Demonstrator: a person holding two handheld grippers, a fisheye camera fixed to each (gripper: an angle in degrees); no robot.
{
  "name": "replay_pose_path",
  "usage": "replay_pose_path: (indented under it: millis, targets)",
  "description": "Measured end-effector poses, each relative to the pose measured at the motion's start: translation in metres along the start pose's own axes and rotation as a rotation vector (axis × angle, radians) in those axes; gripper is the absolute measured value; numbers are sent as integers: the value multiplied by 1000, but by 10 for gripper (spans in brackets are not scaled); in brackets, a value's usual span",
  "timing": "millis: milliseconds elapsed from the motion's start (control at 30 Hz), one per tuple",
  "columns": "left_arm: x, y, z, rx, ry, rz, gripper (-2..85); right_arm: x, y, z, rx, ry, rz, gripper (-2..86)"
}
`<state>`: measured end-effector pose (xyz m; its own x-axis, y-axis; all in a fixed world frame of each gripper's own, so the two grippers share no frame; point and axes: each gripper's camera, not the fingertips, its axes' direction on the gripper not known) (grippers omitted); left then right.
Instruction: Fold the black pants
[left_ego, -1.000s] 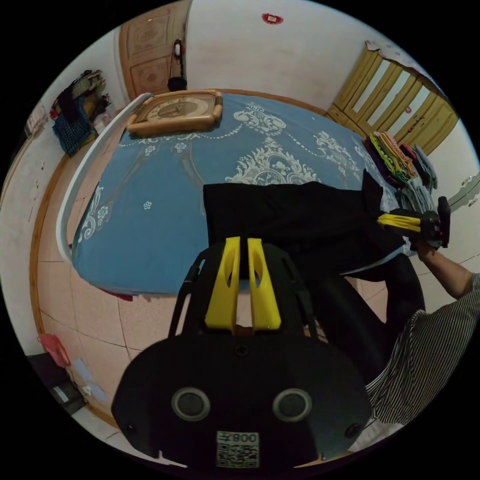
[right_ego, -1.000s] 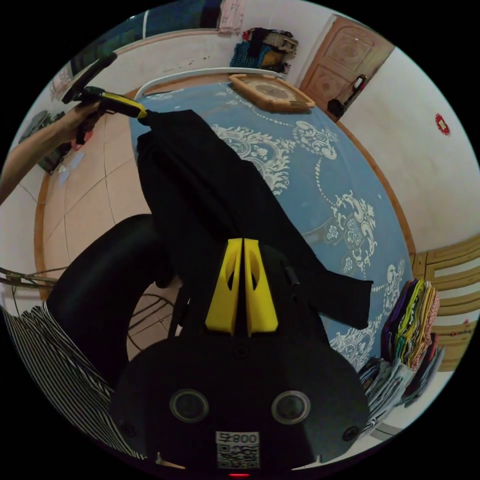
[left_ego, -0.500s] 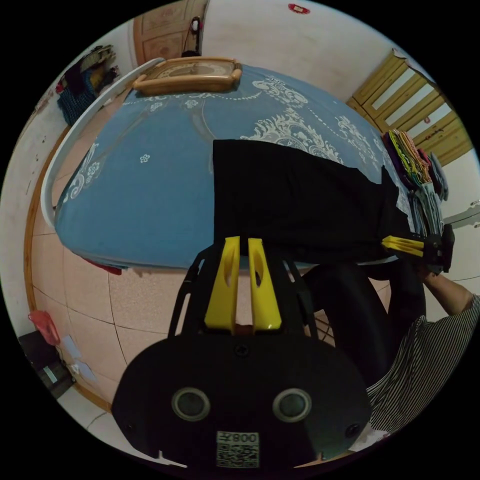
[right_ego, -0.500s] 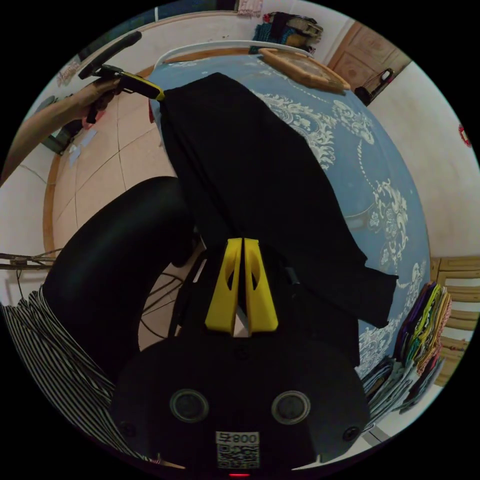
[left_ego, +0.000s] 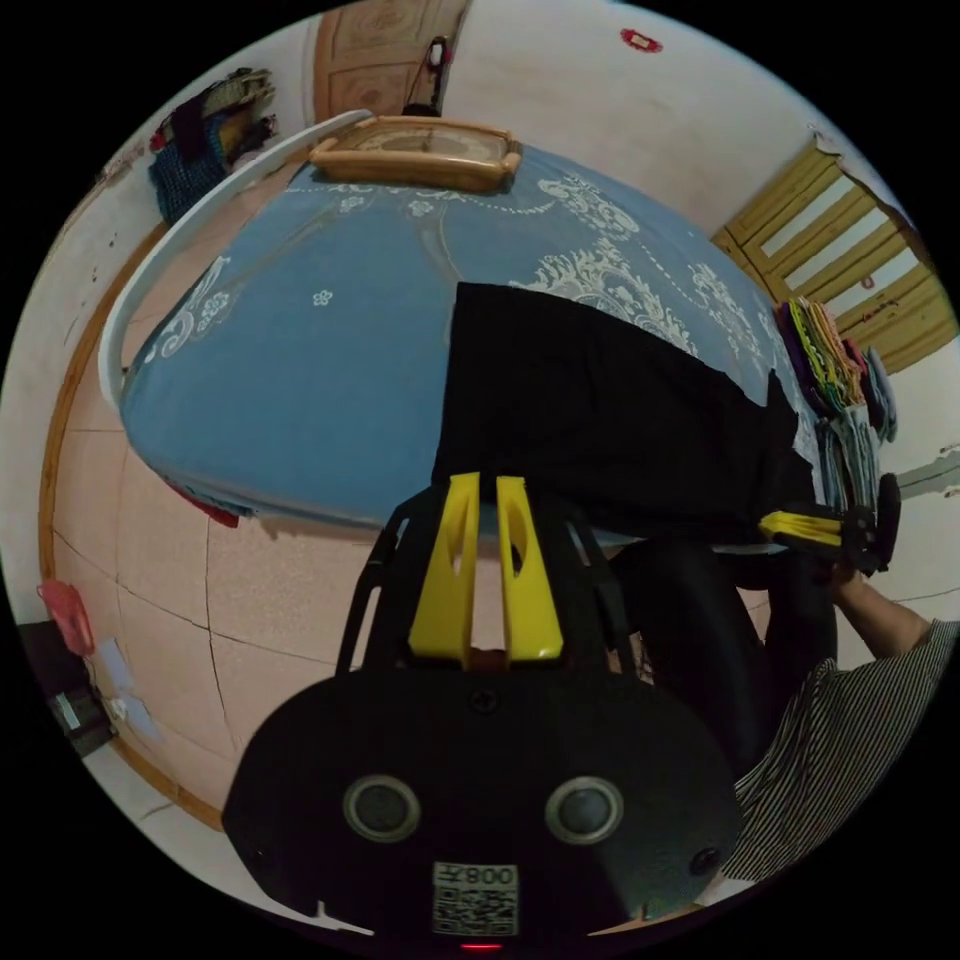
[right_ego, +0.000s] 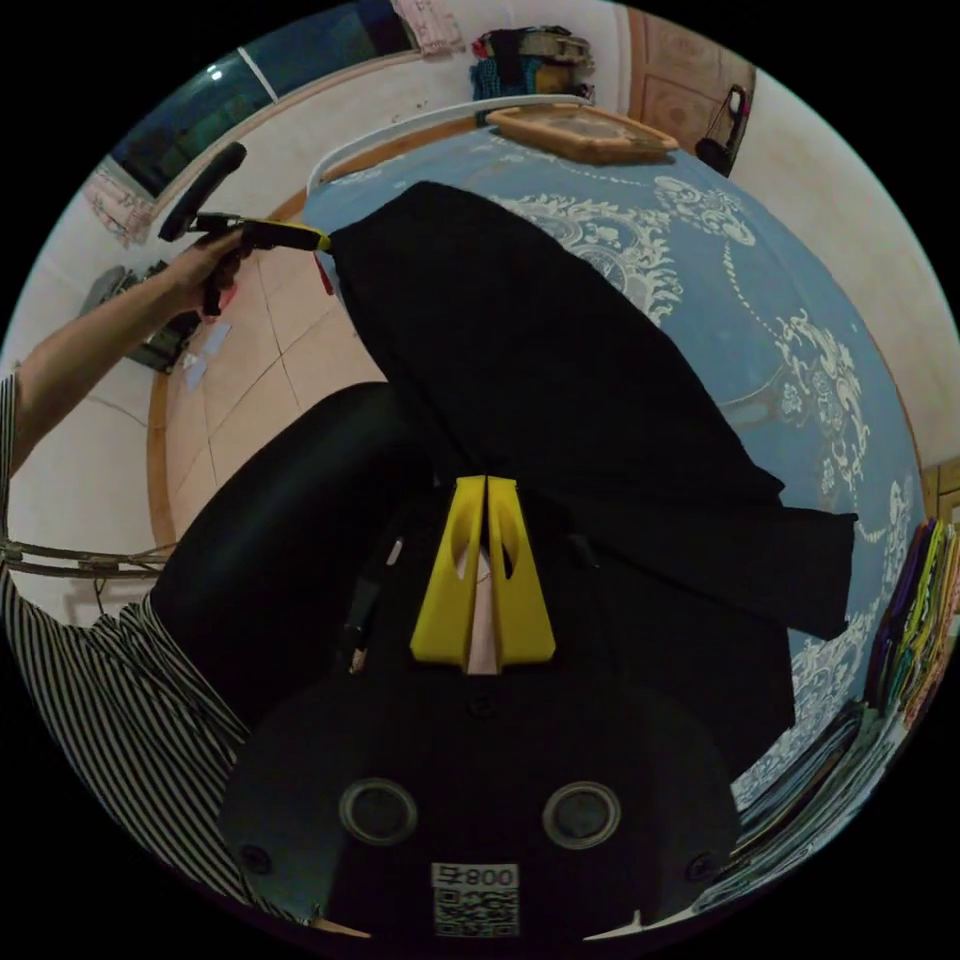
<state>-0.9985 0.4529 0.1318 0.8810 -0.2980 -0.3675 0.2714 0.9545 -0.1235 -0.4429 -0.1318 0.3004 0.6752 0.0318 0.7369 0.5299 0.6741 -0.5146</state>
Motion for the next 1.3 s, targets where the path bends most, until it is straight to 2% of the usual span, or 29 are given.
replay_pose_path:
  millis: [200, 267, 400, 567, 767, 900, 1033, 1300]
  targets:
    - [22, 15, 24, 29, 11, -34, 10, 34, 33, -11, -25, -13, 4, 2]
    - [33, 23, 29, 93, 31, -75, 8, 48, 45, -16, -28, -28, 10, 2]
    - [73, 31, 37, 222, 118, -37, 4, 90, 75, -19, -91, -220, 70, 1]
    - [172, 18, 94, 97, 241, 234, 2, 129, 119, -48, -38, -258, 116, 1]
    - [266, 1, 159, -39, 376, 396, 3, 216, 174, -107, 115, -180, 302, 1]
    - [317, -9, 189, -80, 410, 456, 5, 276, 209, -114, 39, -156, 403, 1]
    - [372, -23, 225, -126, 417, 493, 12, 322, 248, -137, 95, -264, 460, 2]
    - [461, -47, 288, -198, 384, 539, 32, 428, 323, -223, 264, -200, 572, 13]
